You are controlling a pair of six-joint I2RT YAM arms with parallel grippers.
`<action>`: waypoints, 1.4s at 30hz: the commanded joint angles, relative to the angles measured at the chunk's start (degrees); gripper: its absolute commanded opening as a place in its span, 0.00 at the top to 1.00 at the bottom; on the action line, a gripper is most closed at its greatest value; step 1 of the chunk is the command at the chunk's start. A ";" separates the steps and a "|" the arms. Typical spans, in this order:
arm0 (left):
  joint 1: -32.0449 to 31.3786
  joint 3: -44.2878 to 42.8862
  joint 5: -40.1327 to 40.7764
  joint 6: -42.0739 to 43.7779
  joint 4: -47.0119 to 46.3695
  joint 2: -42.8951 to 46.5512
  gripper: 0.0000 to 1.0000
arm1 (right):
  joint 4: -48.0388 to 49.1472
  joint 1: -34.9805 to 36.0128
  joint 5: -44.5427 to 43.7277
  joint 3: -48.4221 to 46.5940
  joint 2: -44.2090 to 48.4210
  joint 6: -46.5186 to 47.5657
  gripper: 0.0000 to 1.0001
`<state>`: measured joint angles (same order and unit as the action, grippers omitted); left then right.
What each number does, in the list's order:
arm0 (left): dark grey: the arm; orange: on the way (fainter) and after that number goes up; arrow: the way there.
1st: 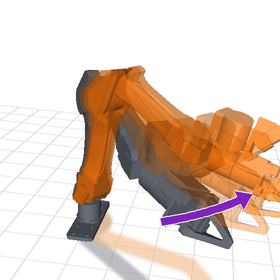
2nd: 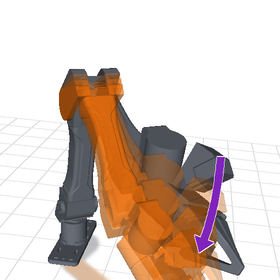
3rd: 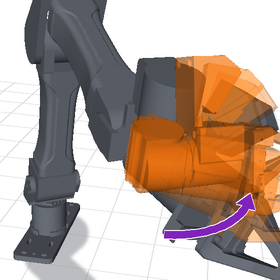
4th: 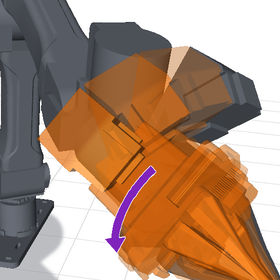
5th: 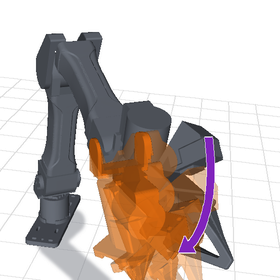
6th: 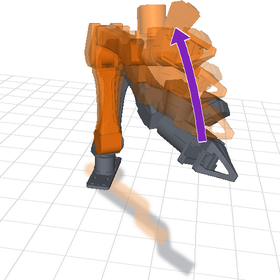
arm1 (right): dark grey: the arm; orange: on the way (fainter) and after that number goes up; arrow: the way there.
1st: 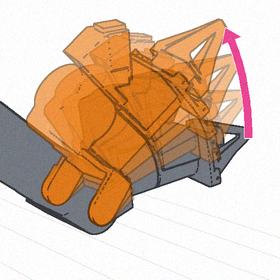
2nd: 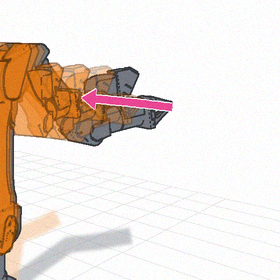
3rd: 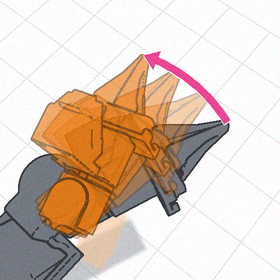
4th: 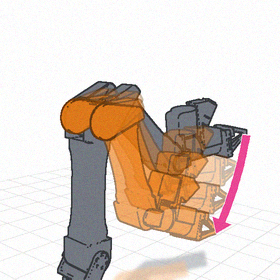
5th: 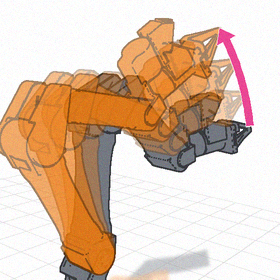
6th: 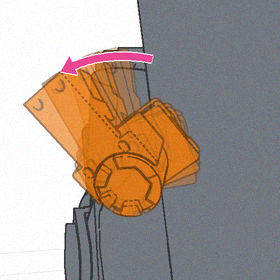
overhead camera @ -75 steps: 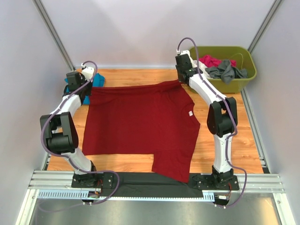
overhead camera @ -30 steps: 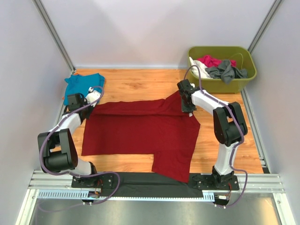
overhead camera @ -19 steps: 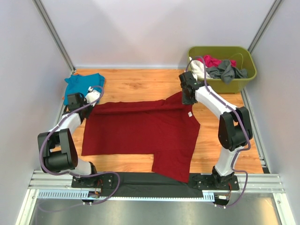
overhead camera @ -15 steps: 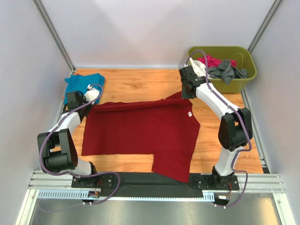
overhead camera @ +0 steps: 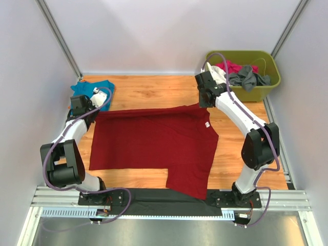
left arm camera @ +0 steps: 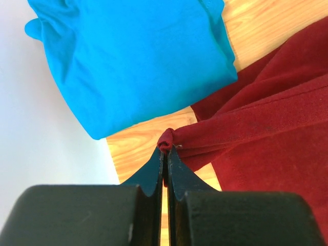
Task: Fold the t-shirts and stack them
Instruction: Fold the tshirt
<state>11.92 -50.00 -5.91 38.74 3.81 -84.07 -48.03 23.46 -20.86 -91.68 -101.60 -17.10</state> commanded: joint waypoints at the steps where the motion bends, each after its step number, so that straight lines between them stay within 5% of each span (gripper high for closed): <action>1: 0.65 -1.33 1.61 0.37 -1.71 -0.21 1.00 | -1.37 -0.09 -1.21 4.39 2.72 -0.29 1.00; 13: 0.65 2.36 0.11 -1.73 0.05 -0.04 1.00 | 2.41 0.97 7.05 15.57 -0.88 -3.11 1.00; 14: 0.65 2.27 0.20 -2.17 0.58 0.31 0.93 | 2.50 0.97 7.32 15.48 -0.62 -2.94 0.99; 15: 0.65 2.01 0.03 -2.53 1.71 0.49 0.80 | 2.68 1.06 8.37 15.48 -0.44 -2.15 0.87; 16: 0.65 1.84 -0.06 -3.31 2.33 0.92 0.55 | 2.94 0.97 8.99 15.48 -0.18 -1.80 0.79; 18: 0.82 1.22 0.20 -4.63 4.08 2.50 0.43 | 3.29 0.88 10.39 15.30 0.70 -0.83 0.58; 19: 1.08 0.87 1.07 -5.60 4.79 3.03 0.26 | 3.38 0.88 10.84 15.30 1.14 -0.39 0.39; 22: 2.40 -1.06 1.52 -9.64 8.31 6.02 0.12 | 2.42 -0.26 11.72 13.81 2.72 -1.26 0.14; 25: 2.75 -2.99 0.99 -13.77 10.16 9.80 0.09 | 1.19 -3.33 11.90 11.53 3.43 -4.85 0.13; 31: 2.58 -9.94 -3.65 -38.18 14.55 11.65 0.08 | 5.99 -8.35 16.12 16.07 4.22 -13.12 0.16; 35: 0.83 -7.93 -6.84 -52.43 13.50 10.95 0.15 | 14.26 -8.43 16.38 22.76 6.24 -19.10 0.20; 42: -8.83 -3.62 -1.83 -59.22 16.84 7.96 0.32 | 18.94 -8.52 13.48 28.48 5.54 -21.13 0.41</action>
<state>6.24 -54.50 -8.47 -13.98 17.98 -75.42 -34.09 14.96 -5.58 -63.55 -96.71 -35.83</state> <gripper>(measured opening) 0.697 0.616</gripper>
